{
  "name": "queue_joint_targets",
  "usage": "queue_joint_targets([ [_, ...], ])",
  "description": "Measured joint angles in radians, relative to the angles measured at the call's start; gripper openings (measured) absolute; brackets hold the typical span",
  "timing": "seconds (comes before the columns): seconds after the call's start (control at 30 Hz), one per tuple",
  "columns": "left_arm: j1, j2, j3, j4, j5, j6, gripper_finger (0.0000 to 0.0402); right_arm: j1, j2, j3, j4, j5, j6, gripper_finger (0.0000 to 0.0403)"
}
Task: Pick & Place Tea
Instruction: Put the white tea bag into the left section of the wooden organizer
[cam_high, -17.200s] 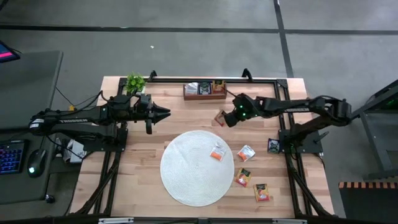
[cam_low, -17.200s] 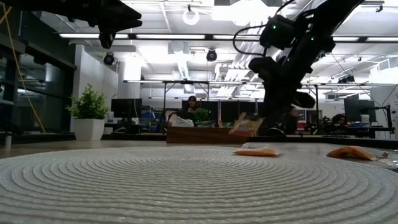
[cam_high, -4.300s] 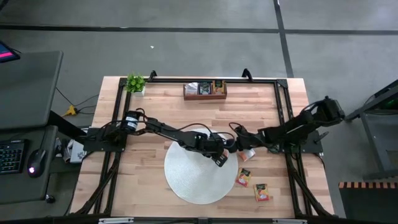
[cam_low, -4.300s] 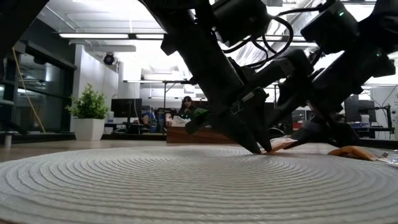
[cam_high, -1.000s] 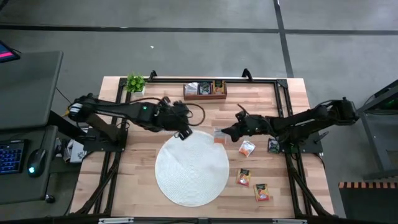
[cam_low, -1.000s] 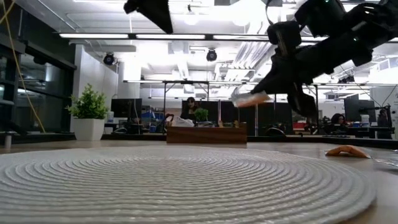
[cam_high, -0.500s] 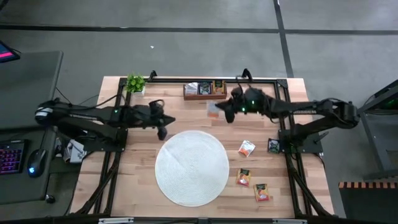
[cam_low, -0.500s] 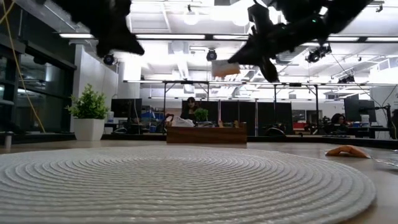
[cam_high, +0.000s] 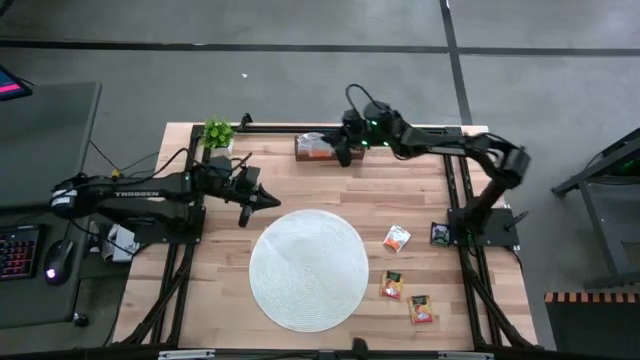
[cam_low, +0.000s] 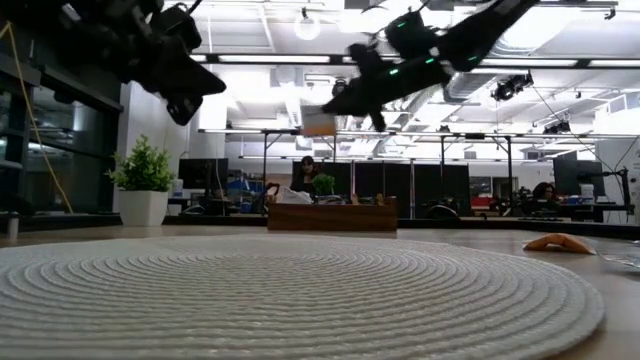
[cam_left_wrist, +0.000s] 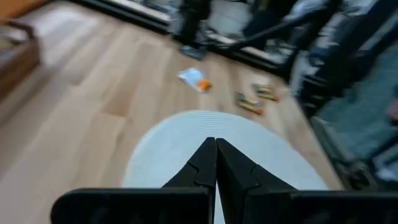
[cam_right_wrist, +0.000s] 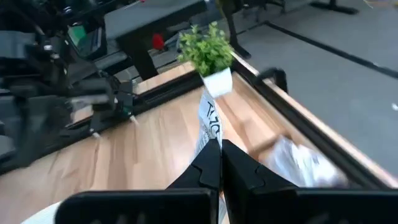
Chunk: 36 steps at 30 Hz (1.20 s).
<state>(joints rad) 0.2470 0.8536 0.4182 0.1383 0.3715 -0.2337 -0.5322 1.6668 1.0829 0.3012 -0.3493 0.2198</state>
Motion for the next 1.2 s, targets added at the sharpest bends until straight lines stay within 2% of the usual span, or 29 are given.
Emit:
queue_joint_targets([
  [0.1,0.064,-0.009,-0.034,0.035,0.125,0.002,0.0,-0.014,0.094,0.096,0.003,-0.057,-0.02,0.0],
  [0.2,0.119,-0.031,-0.077,0.097,0.192,-0.001,0.0,-0.024,0.166,0.166,0.001,-0.077,-0.024,0.0],
  [0.37,0.173,-0.043,-0.117,0.119,0.185,-0.006,0.0,-0.04,0.251,0.228,-0.008,-0.073,-0.046,0.0],
  [0.6,0.172,-0.042,-0.117,0.125,0.135,-0.006,0.0,-0.065,0.314,0.24,-0.004,-0.04,-0.046,0.0],
  [1.2,0.172,-0.041,-0.117,0.033,0.11,-0.007,0.0,-0.086,0.349,0.239,-0.007,0.018,-0.042,0.0],
])
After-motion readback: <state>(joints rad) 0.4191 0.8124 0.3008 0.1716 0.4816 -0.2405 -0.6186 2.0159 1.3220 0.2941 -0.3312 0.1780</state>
